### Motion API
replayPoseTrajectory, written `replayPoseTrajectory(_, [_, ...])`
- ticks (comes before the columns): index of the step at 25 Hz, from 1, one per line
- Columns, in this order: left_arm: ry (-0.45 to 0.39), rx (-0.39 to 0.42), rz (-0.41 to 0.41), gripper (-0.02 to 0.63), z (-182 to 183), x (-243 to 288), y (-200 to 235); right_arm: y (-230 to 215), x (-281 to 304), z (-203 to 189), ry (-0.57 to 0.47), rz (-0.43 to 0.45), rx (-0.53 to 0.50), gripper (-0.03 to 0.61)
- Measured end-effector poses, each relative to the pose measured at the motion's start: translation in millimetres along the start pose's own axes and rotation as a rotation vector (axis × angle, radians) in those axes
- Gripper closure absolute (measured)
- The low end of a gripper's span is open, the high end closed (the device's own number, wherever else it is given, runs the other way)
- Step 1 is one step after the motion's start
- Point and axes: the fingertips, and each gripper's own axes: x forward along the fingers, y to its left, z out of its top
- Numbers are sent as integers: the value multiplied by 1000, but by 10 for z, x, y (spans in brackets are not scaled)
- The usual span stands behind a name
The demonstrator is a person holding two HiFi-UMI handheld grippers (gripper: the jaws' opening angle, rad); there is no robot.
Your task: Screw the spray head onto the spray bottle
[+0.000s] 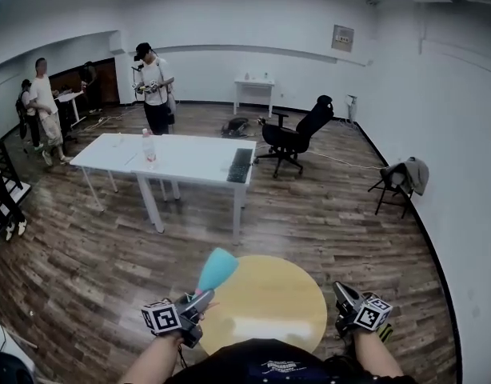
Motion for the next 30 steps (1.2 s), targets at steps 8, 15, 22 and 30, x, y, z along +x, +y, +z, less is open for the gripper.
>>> replayPoseTrajectory(8, [-3,-11,-33,410,-54,108,-112,207,185,-51,65,75,-51,563])
replayPoseTrajectory(15, [-11,-14,-21,410,-43,74,-71,224,211,-164,110,80,-89,563])
replayPoseTrajectory(22, [5,-22,-17,410,-112,60,-56,288,235,-255,131,92,-93,563])
replayPoseTrajectory(30, [14,-38,-6,410,-151,50,-93,308,170,-276,152,91,-93,563])
